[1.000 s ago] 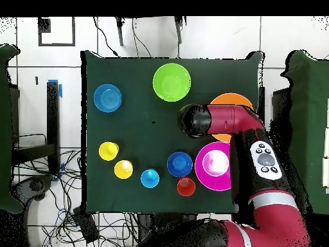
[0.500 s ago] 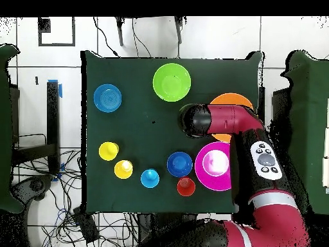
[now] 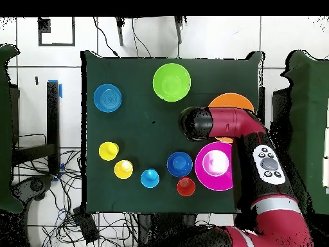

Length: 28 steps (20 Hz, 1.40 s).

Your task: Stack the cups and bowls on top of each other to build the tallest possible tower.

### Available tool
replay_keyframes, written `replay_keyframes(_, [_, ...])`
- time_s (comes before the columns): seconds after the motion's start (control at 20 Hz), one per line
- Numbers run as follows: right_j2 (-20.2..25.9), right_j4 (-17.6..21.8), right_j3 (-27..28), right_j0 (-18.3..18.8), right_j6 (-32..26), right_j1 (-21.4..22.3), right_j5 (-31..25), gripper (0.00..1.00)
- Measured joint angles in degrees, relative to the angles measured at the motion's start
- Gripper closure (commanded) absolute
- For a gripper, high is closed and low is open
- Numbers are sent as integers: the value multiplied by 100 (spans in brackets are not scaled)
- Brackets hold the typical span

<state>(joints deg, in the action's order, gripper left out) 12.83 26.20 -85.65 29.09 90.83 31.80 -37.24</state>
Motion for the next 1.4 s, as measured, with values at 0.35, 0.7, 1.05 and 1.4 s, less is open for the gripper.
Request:
replay_keyframes(0.35, [3,-11,-211,224,0,152,1,0])
replay_keyframes(0.7, [3,-11,-288,494,0,206,1,0])
replay_keyframes(1.05, [3,-11,-288,671,0,230,1,0])
replay_keyframes(1.4, [5,-11,-289,671,0,230,1,0])
